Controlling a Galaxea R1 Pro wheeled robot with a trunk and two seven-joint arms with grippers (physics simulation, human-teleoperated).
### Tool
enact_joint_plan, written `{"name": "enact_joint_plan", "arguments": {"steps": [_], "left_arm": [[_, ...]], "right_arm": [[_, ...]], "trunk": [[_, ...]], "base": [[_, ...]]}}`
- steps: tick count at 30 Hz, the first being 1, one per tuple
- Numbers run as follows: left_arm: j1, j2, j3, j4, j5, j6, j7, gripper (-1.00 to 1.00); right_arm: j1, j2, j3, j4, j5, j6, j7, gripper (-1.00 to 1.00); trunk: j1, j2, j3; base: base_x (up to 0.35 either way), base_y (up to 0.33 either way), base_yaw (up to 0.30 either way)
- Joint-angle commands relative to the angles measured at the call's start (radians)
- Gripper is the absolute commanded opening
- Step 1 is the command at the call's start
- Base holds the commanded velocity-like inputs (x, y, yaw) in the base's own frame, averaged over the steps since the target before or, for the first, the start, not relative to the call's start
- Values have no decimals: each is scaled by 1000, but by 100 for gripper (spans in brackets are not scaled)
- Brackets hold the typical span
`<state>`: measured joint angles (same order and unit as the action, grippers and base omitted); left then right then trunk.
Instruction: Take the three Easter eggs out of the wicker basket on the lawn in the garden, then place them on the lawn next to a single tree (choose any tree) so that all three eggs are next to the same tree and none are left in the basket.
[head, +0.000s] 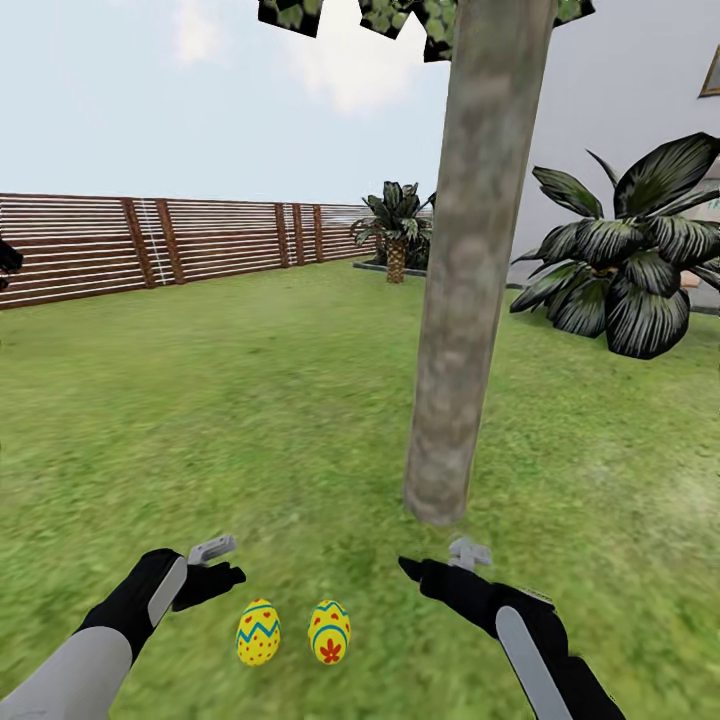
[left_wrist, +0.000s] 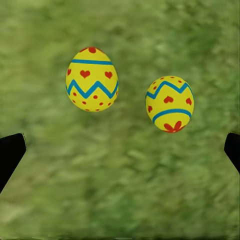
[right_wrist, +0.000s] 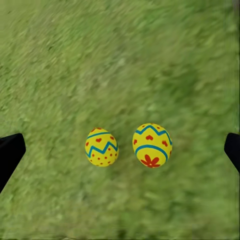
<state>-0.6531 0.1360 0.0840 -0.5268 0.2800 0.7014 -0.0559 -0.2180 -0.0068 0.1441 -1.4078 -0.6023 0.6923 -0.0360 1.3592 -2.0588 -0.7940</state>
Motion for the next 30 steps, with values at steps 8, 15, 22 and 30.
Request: {"name": "enact_joint_plan", "arguments": {"steps": [8, 15, 22, 30], "left_arm": [[0, 1, 7, -1, -4, 7, -5, 100], [0, -2, 6, -1, -5, 4, -3, 100], [0, -6, 1, -1, -8, 2, 2, 100], [0, -2, 0, 34, -9, -33, 2, 100]], "right_arm": [[62, -35, 0, 42, -5, -6, -2, 100], [95, -44, -4, 169, -3, -136, 0, 100], [97, -47, -7, 218, -6, -172, 4, 100], [97, -47, -47, 301, -4, -226, 5, 100]], "trunk": [[-31, 56, 24], [-58, 105, 45], [-85, 154, 59], [-116, 210, 74]], "base": [[-116, 0, 0], [-5, 0, -19], [0, 0, -126], [0, 0, -16]]}}
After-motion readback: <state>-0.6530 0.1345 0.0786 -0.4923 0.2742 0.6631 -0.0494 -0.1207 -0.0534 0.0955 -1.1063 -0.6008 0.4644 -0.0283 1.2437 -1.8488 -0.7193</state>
